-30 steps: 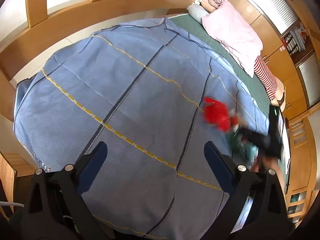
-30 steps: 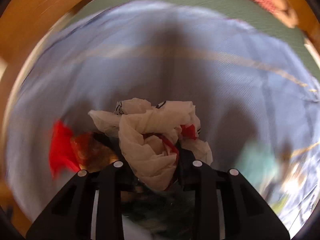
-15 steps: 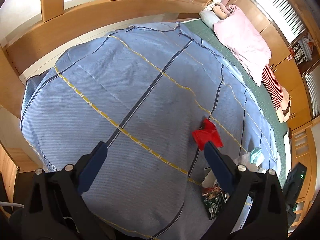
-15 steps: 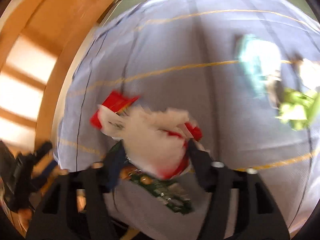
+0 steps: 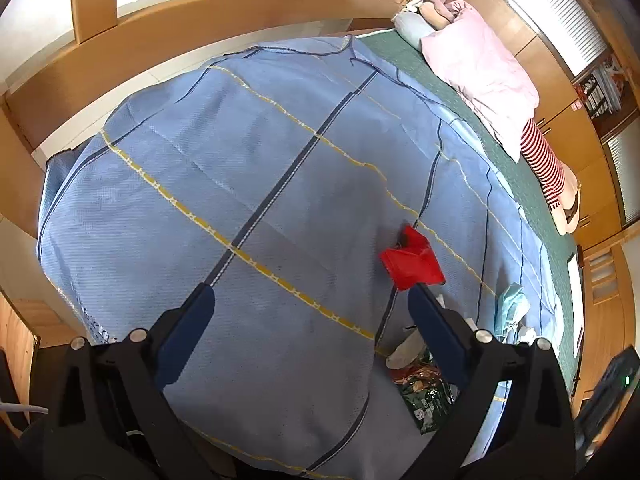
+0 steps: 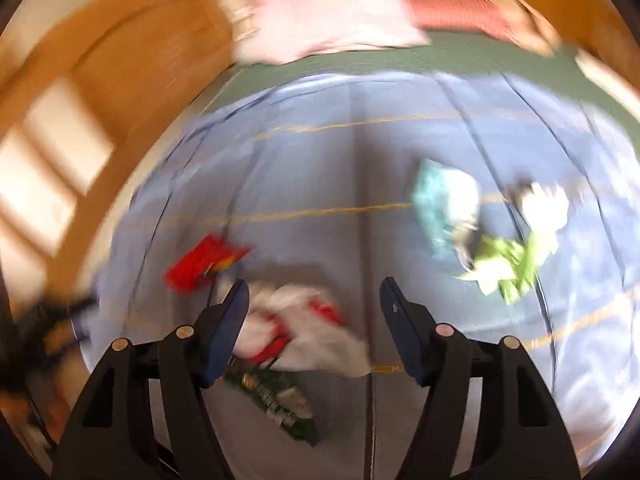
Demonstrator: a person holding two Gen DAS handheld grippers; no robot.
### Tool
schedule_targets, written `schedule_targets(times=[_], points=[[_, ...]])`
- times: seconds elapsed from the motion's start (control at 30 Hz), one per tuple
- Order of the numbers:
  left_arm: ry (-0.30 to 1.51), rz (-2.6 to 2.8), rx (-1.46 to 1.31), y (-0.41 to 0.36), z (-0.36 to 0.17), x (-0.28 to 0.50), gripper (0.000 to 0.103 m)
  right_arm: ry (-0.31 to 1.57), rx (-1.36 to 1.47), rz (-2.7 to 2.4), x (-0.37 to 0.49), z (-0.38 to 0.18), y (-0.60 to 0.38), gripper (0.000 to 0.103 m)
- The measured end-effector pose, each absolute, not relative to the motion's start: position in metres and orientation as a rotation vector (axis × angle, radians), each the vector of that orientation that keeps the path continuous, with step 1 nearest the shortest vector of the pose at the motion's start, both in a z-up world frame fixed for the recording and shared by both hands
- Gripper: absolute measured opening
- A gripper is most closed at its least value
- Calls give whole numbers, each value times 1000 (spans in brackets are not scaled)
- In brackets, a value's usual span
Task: Collect trash
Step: 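Grasp the green snack packet with the left gripper while the right gripper holds the white bag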
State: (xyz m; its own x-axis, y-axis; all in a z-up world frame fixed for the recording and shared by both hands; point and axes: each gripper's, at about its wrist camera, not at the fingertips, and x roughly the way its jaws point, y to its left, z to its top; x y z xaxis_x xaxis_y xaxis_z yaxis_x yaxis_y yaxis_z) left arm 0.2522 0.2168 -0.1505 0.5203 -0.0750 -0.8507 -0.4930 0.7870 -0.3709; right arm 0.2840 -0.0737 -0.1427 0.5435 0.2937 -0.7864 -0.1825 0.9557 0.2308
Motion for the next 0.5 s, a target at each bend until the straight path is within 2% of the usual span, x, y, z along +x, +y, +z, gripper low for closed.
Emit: schedule_targets(times=[0.03,0.1,0.17,0.5], points=[[1009,271,-644,217,-151,252,97,975,76,322,282,-145,-62,63],[1010,266,-645,215,-151,252,97,1021,18,379,282,-155,-42,44],[1010,260,-634,213,-150,252,97,1079,26,422,291,-170,-27,36],[1019,271,-642,215,-152,253,97,1068,128,206,368,-199,-58,36]])
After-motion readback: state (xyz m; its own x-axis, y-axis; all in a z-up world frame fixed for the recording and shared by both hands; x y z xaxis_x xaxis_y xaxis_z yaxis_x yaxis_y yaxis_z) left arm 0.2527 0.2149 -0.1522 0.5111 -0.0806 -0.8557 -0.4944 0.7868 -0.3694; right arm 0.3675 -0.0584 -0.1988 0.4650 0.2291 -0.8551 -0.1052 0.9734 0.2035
